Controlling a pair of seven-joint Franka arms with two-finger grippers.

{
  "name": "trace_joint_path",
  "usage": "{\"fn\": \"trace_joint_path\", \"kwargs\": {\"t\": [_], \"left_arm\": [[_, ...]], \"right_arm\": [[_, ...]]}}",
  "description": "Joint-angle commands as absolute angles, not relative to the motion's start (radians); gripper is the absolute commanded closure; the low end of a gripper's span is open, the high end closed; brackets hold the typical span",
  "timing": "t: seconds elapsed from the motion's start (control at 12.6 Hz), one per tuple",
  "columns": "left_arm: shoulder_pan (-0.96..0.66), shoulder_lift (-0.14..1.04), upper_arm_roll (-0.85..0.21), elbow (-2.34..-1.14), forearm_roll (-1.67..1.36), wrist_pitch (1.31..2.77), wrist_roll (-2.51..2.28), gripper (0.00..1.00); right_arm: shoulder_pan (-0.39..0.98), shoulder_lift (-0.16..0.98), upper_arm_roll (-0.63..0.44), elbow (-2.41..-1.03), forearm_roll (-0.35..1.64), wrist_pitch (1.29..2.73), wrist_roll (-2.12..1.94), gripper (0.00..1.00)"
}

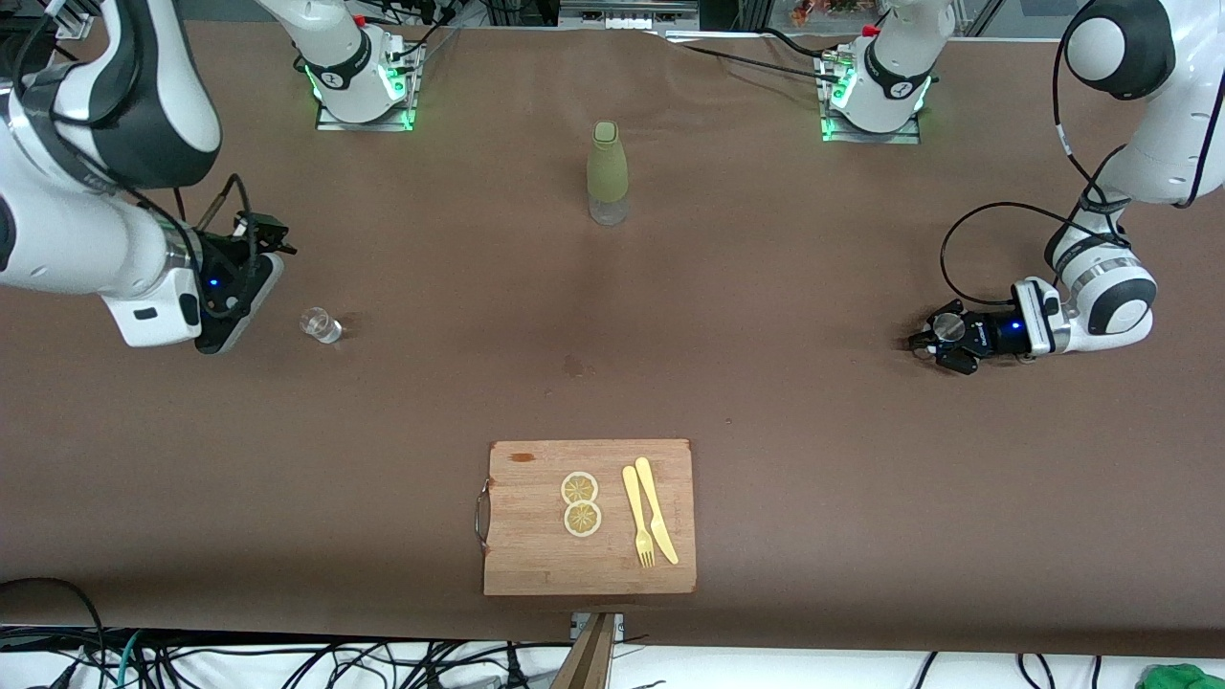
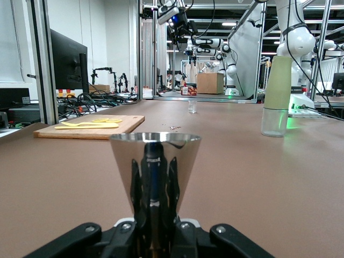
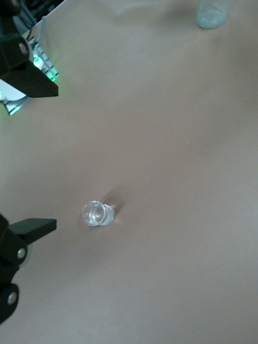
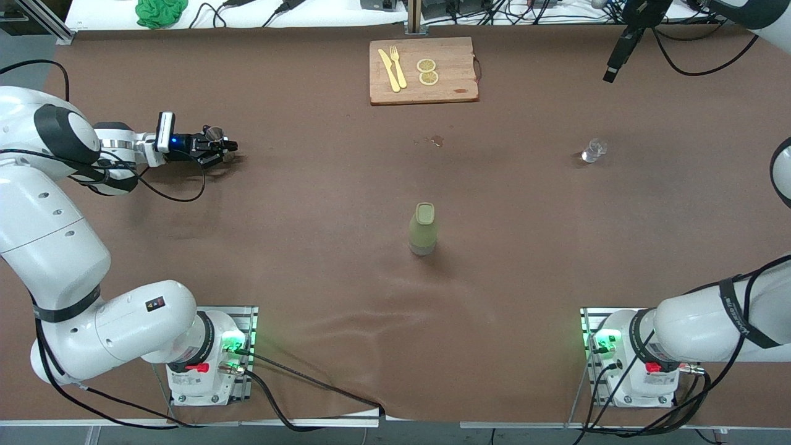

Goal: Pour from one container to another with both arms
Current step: 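Open the right gripper and raise it while the left gripper releases the jigger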

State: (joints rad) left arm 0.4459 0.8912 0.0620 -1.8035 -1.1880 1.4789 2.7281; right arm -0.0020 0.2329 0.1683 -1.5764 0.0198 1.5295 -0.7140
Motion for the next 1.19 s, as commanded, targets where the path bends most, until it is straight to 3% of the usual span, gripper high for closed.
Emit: {"fn": "trace_joint_path", "kwargs": {"t": [0.0, 0.48, 0.95, 1.03, 1.11], "left_arm": [[0.456, 0.900, 0.058, -1.801, -1.200, 1.473, 2.813, 0.86], [0.456, 0.900, 0.058, -1.801, -1.201, 1.480, 2.813, 0.80], [0.456, 0.913, 0.058, -1.798, -1.200, 1.482, 2.813, 0.73], [0.456, 0.914, 0.058, -1.798, -1.200, 1.482, 2.812, 0.64], [0.456, 0.914, 0.058, -1.798, -1.200, 1.482, 2.815, 0.01]], "right_arm": [[-0.044, 0.146, 0.225, -1.611, -0.008, 1.496, -0.513, 0.00], [-0.081, 0.038, 0.210, -1.605, -0.005, 1.392, -0.113, 0.00], [-0.075, -0.005, 0.055, -1.557, -0.002, 1.387, -0.078, 0.00], [-0.075, -0.005, 0.042, -1.555, -0.003, 1.391, -0.078, 0.00], [-0.075, -0.003, 0.034, -1.555, -0.005, 1.399, -0.077, 0.00]]}}
